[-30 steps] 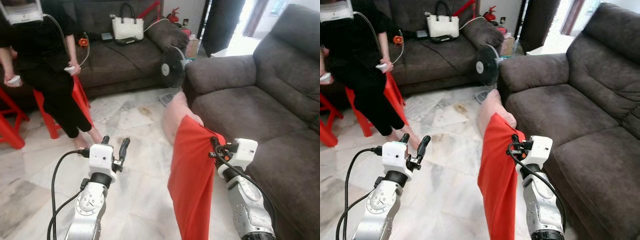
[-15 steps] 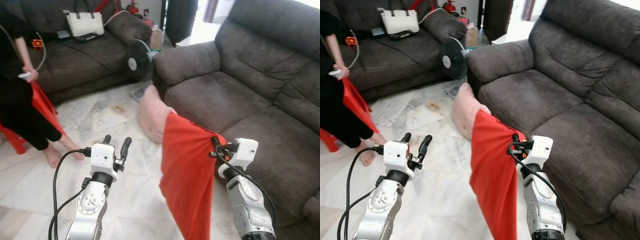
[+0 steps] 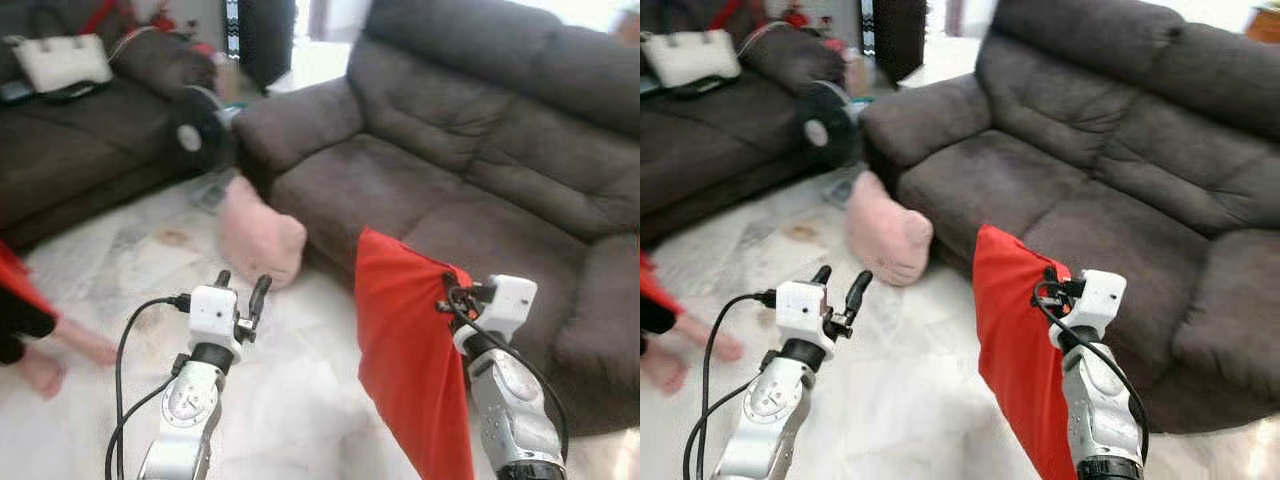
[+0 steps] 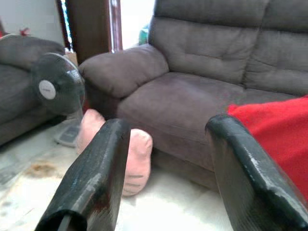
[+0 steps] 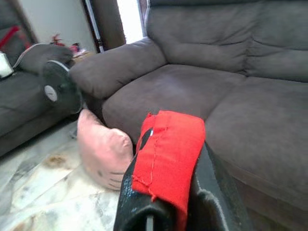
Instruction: Move the pillow to the sofa from floor
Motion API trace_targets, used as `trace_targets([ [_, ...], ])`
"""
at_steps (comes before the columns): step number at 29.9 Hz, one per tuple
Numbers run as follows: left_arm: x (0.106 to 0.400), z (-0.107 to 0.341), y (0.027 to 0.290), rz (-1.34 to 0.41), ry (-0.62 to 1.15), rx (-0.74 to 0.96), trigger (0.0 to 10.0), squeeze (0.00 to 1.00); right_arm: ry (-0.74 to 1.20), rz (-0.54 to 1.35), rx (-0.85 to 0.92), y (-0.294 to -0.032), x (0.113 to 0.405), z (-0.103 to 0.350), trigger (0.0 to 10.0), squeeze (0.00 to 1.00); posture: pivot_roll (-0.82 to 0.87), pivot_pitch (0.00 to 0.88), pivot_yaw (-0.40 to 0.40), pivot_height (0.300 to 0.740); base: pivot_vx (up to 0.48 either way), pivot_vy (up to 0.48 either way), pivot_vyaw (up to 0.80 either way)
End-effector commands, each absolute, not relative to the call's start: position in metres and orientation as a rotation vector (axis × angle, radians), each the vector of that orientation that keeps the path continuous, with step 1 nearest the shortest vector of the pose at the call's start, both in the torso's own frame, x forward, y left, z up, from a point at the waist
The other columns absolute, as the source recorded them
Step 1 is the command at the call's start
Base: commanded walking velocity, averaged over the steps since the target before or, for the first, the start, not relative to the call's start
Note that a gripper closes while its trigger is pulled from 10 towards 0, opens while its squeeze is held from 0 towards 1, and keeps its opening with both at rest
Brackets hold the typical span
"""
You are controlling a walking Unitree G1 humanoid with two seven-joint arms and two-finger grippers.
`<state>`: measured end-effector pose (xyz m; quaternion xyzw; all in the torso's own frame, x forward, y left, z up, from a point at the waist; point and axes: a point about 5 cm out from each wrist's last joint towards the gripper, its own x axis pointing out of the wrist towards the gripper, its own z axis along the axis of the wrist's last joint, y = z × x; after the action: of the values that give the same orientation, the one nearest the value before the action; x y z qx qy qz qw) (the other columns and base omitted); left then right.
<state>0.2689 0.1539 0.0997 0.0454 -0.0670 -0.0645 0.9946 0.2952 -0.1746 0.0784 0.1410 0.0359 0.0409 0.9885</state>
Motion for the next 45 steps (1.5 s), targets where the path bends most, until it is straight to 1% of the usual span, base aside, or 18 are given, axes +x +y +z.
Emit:
trace_targets([
  [1, 0.2699, 0.1018, 0.1488, -0.141, -0.14, 0.069, 10.0, 0.0, -0.069, 0.092, 0.254, -0.1806, 0.3056, 0.1099, 10.0, 0.0, 0.15, 0.009, -0.116, 0.74, 0.0, 0.0, -0.8],
  [3, 0.2698, 0.1014, 0.1484, -0.14, -0.138, 0.067, 10.0, 0.0, -0.069, 0.091, 0.254, -0.181, 0.3057, 0.1101, 10.0, 0.0, 0.15, 0.01, -0.116, 0.74, 0.0, 0.33, -0.8],
  [26, 0.2688, 0.0997, 0.1479, -0.137, -0.135, 0.063, 10.0, 0.0, -0.053, 0.077, 0.239, -0.1815, 0.307, 0.1089, 10.0, 0.0, 0.15, 0.012, -0.122, 0.74, 0.0, 0.0, -0.8],
  [31, 0.2688, 0.0995, 0.1475, -0.138, -0.132, 0.065, 10.0, 0.0, -0.049, 0.075, 0.237, -0.1814, 0.3073, 0.108, 10.0, 0.0, 0.15, 0.009, -0.122, 0.74, 0.0, 0.438, -0.8],
  [35, 0.2687, 0.0999, 0.1477, -0.141, -0.135, 0.075, 10.0, 0.0, -0.051, 0.071, 0.239, -0.1811, 0.3084, 0.1084, 10.0, 0.0, 0.16, 0.009, -0.121, 0.74, 0.0, 0.0, -0.79],
  [42, 0.2685, 0.0997, 0.1484, -0.143, -0.133, 0.085, 10.0, 0.0, -0.046, 0.073, 0.229, -0.1805, 0.3086, 0.1076, 10.0, 0.0, 0.16, 0.003, -0.117, 0.74, 0.0, 0.0, 0.0],
  [45, 0.2688, 0.1, 0.1493, -0.144, -0.134, 0.089, 10.0, 0.0, -0.033, 0.082, 0.198, -0.18, 0.3085, 0.106, 10.0, 0.0, 0.16, 0.0, -0.115, 0.74, 0.0, 0.0, 0.0],
])
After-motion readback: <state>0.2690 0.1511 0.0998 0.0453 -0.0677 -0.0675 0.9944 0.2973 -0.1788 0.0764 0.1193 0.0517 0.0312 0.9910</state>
